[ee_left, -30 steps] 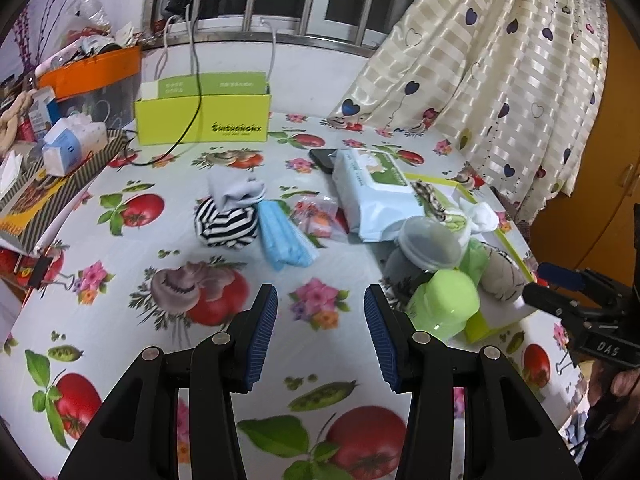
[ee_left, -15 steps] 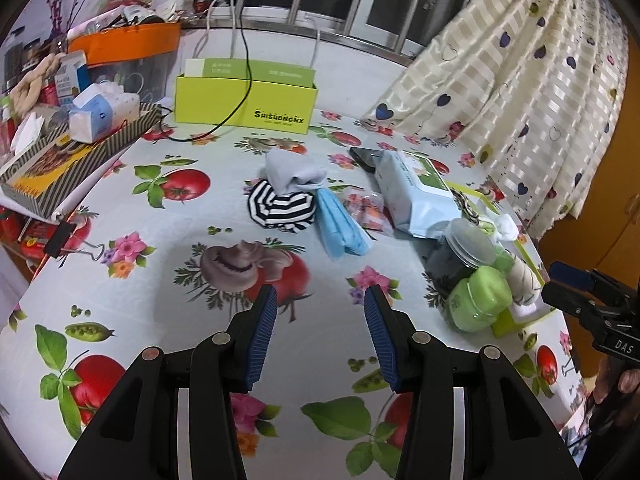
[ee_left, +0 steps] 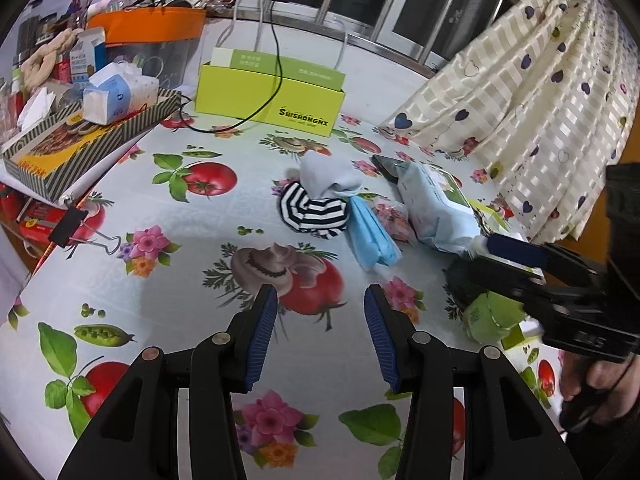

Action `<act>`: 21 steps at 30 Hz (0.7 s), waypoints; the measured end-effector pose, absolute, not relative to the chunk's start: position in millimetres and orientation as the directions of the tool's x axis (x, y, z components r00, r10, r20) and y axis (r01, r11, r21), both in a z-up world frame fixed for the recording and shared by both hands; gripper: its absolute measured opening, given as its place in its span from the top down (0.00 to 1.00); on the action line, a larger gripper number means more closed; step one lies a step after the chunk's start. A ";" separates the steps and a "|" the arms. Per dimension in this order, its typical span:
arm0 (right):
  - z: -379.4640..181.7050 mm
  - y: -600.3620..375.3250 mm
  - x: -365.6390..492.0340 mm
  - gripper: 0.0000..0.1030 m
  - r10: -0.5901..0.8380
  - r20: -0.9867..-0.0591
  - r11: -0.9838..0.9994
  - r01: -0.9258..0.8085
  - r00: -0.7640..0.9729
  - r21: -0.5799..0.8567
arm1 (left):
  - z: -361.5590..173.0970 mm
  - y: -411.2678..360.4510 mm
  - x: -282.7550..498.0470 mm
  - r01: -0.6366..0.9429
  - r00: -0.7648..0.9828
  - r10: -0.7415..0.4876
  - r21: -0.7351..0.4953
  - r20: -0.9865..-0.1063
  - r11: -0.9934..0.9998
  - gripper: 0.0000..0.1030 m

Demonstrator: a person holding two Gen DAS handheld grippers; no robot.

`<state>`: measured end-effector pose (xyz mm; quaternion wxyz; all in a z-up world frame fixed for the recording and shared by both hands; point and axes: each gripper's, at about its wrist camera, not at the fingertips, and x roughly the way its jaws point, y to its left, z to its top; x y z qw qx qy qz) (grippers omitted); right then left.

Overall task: Organize soft objects
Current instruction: 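Move the left gripper toward the white cloth while the right moves to the blue face mask, then grasp the blue face mask with the right gripper while the left grasps the white cloth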

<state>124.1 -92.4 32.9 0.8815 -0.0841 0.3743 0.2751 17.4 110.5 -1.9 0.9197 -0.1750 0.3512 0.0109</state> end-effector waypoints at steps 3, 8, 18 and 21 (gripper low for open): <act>21.0 -74.9 145.0 0.41 0.413 -0.728 0.836 -0.546 0.547 0.065 | -5.4 118.8 18.7 -0.150 0.755 -0.109 -0.333 -0.647 0.931 0.55; 1.3 -57.6 174.9 0.41 0.375 -0.769 0.852 -0.520 0.518 0.065 | -8.9 128.0 23.2 -0.165 0.750 -0.106 -0.339 -0.653 0.926 0.55; -33.8 -39.9 210.6 0.78 0.304 -0.827 0.875 -0.483 0.473 0.045 | -4.9 139.3 31.4 -0.175 0.752 -0.105 -0.350 -0.651 0.920 0.55; -26.2 -44.6 200.7 0.79 0.318 -0.812 0.871 -0.489 0.490 0.046 | 0.3 140.2 35.3 -0.167 0.756 -0.106 -0.346 -0.645 0.923 0.55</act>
